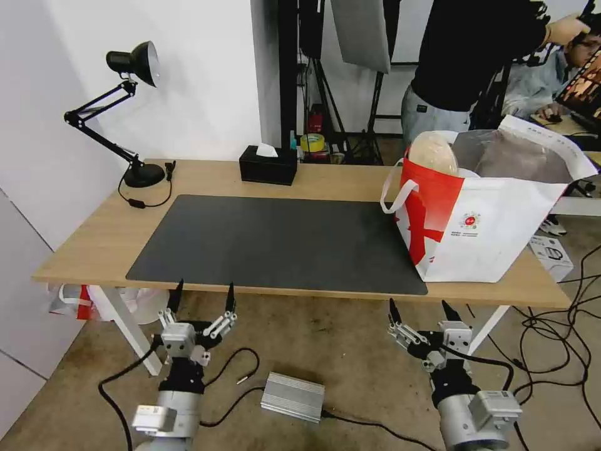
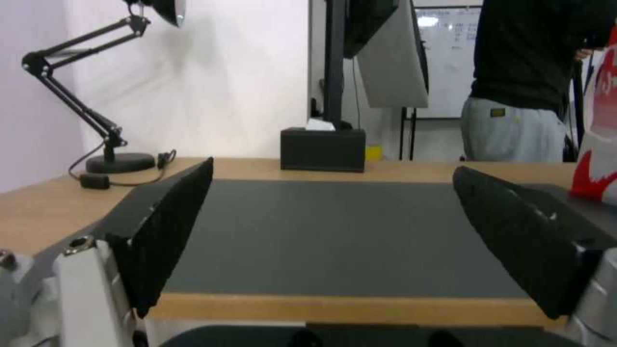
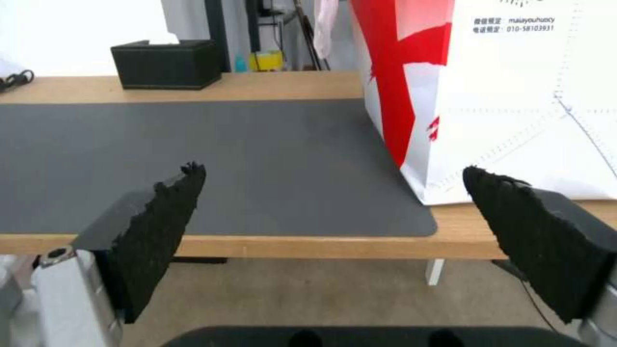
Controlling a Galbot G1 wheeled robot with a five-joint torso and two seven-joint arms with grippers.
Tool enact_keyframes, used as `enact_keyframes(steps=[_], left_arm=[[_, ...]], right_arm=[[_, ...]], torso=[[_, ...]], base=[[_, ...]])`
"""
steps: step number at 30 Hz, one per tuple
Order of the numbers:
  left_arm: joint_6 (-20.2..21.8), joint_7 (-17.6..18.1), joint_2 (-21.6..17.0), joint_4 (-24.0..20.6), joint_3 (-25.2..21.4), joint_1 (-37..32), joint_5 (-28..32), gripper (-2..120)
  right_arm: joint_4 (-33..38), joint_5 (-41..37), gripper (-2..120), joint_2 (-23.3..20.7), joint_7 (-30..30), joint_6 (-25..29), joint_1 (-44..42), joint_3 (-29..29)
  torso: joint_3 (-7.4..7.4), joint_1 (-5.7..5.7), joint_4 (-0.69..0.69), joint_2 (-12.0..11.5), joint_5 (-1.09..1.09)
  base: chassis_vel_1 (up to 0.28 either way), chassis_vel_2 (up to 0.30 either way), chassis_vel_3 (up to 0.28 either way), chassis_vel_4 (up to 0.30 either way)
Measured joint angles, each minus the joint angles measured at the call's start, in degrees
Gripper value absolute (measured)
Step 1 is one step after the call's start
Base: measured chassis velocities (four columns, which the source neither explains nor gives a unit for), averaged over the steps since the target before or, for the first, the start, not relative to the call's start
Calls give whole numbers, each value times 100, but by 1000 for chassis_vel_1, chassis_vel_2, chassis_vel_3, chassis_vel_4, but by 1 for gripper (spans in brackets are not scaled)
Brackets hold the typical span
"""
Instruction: Pick up the trash from the table and place it into the takeout bag.
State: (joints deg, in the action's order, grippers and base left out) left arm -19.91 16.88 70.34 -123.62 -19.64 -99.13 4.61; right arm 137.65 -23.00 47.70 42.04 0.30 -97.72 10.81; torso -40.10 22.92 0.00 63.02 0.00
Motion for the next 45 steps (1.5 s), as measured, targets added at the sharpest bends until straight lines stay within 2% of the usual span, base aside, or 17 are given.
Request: enact_keyframes(steps=[10,28,45], left_arm=[[-67,33,65,142,7,33,-66,100],[-154,158,17,56,-245,185,91,100],[-118,169,16,46,-236,170,122,100]], right_arm=[[0,0,100,0,0,0,0,0],[0,0,100,0,0,0,0,0],[0,0,100,0,0,0,0,0]], torso=[[0,0,0,0,0],[-1,0,0,0,0],[-1,0,0,0,0]], base=[[0,0,0,0],[0,0,0,0],[0,0,0,0]])
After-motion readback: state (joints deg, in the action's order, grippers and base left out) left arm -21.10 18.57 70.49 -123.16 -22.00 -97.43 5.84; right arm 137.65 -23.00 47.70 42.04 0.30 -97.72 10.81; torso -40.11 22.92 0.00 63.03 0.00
